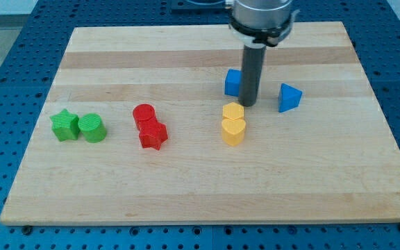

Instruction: Separate the blue blocks from the yellow blocks

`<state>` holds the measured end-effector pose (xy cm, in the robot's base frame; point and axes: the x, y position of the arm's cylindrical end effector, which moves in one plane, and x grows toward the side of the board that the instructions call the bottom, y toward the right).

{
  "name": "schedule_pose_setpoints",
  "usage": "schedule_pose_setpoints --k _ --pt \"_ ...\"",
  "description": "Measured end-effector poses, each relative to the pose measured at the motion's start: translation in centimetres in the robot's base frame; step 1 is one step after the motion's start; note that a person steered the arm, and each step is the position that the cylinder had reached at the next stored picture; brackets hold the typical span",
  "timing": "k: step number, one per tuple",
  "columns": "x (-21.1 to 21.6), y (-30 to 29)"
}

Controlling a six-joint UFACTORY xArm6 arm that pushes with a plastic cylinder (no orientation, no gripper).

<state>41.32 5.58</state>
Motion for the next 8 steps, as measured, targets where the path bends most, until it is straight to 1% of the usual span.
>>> schedule_pose_setpoints --k 2,3,4,5,6,7,8 --pt "-0.8 -4.6" --pt "-5.2 -3.9" --pt "-6.0 -4.6" --pt "-6.9 -0.8" --pt "-5.5 4.5" --pt "-3.4 8.2" --pt "-1.9 9.3"
